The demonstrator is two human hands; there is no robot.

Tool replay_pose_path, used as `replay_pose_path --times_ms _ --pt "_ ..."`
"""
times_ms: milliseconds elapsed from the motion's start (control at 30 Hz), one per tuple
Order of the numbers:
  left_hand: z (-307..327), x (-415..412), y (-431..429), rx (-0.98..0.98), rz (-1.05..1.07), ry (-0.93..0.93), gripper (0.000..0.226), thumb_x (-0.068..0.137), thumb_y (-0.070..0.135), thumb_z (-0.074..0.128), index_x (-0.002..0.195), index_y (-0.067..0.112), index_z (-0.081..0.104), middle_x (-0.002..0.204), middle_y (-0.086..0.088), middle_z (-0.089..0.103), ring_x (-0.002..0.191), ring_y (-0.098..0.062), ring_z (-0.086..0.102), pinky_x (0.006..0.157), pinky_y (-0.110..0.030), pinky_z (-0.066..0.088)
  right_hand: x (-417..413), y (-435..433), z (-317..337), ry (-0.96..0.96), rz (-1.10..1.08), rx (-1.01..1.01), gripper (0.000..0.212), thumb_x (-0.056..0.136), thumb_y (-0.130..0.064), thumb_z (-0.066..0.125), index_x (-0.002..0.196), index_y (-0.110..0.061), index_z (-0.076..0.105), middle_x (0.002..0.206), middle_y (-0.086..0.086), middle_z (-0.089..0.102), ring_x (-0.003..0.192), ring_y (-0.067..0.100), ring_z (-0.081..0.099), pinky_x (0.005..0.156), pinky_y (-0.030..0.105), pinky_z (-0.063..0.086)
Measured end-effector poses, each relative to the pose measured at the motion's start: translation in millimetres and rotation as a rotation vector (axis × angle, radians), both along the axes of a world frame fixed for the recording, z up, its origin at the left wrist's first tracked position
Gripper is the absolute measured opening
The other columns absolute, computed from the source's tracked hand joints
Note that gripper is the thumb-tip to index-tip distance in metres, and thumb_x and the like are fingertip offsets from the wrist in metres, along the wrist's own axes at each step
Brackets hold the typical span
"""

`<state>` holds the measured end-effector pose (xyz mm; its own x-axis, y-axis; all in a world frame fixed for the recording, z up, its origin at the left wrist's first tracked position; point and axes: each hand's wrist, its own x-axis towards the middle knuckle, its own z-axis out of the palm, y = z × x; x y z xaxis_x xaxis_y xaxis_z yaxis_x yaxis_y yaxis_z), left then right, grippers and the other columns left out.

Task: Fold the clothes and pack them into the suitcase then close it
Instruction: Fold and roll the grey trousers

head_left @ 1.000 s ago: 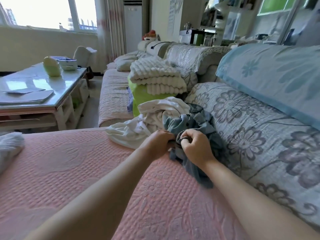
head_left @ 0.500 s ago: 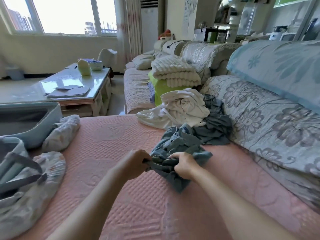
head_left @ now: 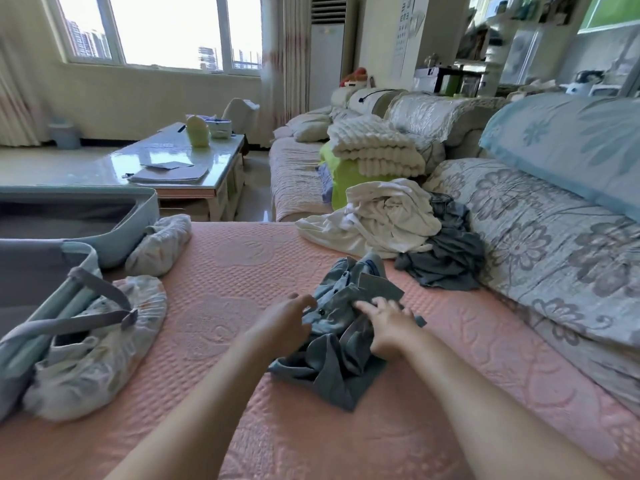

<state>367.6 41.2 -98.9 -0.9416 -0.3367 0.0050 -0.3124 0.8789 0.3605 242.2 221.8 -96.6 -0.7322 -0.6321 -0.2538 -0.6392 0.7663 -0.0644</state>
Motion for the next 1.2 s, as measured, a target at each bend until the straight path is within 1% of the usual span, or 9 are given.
replay_pose_path --times_ms 133,367,533,667,800,900,1000,1100,1200 --pt "-21.9 -18.2 13.5 -0.041 -0.078 -0.211 0.078 0.093 0.022 0.055 0.155 0.041 0.012 0.156 0.000 0.029 0.130 -0.029 0.046 0.103 -0.041 0.044 -15.4 14.8 -10.9 -0.036 0.013 -0.162 0.050 0.079 -0.018 0.052 0.122 -0.042 0.065 0.124 -0.007 0.066 0.118 0.022 0.060 0.098 0.031 0.049" --pt "-4.1 -28.5 38.9 -0.056 -0.148 0.051 0.043 0.081 0.019 0.056 0.117 0.040 0.067 0.112 0.010 0.065 0.102 -0.019 0.060 0.086 -0.032 0.051 -29.7 55.5 15.6 -0.086 -0.071 0.010 0.019 0.076 -0.014 0.053 0.084 -0.023 0.069 0.086 -0.001 0.069 0.084 0.024 0.067 0.070 0.030 0.054" --pt "13.4 -26.6 93.5 0.088 -0.450 -0.365 0.023 0.081 0.045 0.068 0.071 0.025 0.063 0.069 0.011 0.060 0.067 -0.013 0.056 0.060 -0.024 0.044 -45.0 81.4 19.0 -0.450 -0.180 0.145 0.019 0.058 -0.021 0.055 0.071 -0.012 0.066 0.075 0.012 0.064 0.065 0.026 0.054 0.063 0.034 0.045" --pt "18.8 -55.5 75.3 0.277 -0.268 -0.257 0.028 0.094 0.044 0.057 0.087 0.022 0.073 0.080 0.009 0.074 0.071 -0.012 0.069 0.070 -0.029 0.056 -64.7 83.3 17.1 -0.308 -0.218 -0.235 0.020 0.078 -0.031 0.049 0.074 -0.012 0.057 0.081 0.005 0.055 0.071 0.022 0.047 0.062 0.036 0.040" --pt "6.4 -95.4 35.7 -0.016 -0.054 0.061 0.028 0.092 0.009 0.058 0.114 0.023 0.068 0.111 0.001 0.069 0.093 -0.016 0.065 0.083 -0.025 0.051 -72.5 59.6 9.6 -0.240 -0.359 -0.509 0.042 0.086 -0.059 0.050 0.112 -0.026 0.057 0.119 0.004 0.060 0.100 0.020 0.057 0.081 0.034 0.048" --pt "-13.1 -113.0 12.8 -0.194 -0.185 -0.172 0.056 0.091 0.012 0.056 0.144 0.027 0.046 0.145 -0.001 0.049 0.127 -0.023 0.051 0.106 -0.035 0.042 -70.6 35.0 2.5 -0.247 -0.254 -0.416 0.084 0.075 -0.076 0.059 0.143 -0.029 0.047 0.144 0.003 0.050 0.125 0.023 0.054 0.097 0.036 0.048" --pt "-27.0 -112.1 6.5 -0.278 -0.217 -0.321 0.062 0.095 0.018 0.049 0.152 0.036 0.029 0.131 0.000 0.061 0.112 -0.022 0.059 0.099 -0.039 0.048 -70.9 21.7 -4.0 -0.137 -0.189 -0.320 0.061 0.075 -0.052 0.072 0.130 -0.028 0.061 0.131 0.000 0.062 0.118 0.020 0.059 0.097 0.034 0.051" --pt "-25.6 -99.5 2.4 -0.182 -0.230 -0.143 0.038 0.095 0.014 0.054 0.116 0.044 0.062 0.109 0.009 0.064 0.098 -0.013 0.061 0.090 -0.026 0.048 -70.0 16.1 -2.1 -0.040 -0.163 -0.349 0.018 0.083 -0.025 0.065 0.099 -0.028 0.072 0.111 -0.003 0.070 0.105 0.020 0.064 0.089 0.031 0.054" --pt "-20.6 -76.7 -10.5 0.059 -0.082 0.103 0.043 0.084 0.001 0.063 0.063 0.034 0.048 0.074 -0.003 0.048 0.061 -0.019 0.049 0.063 -0.037 0.040 -67.6 11.9 2.0 0.059 -0.131 -0.427 0.016 0.083 -0.014 0.060 0.085 -0.027 0.068 0.102 0.000 0.069 0.099 0.022 0.064 0.082 0.029 0.051"
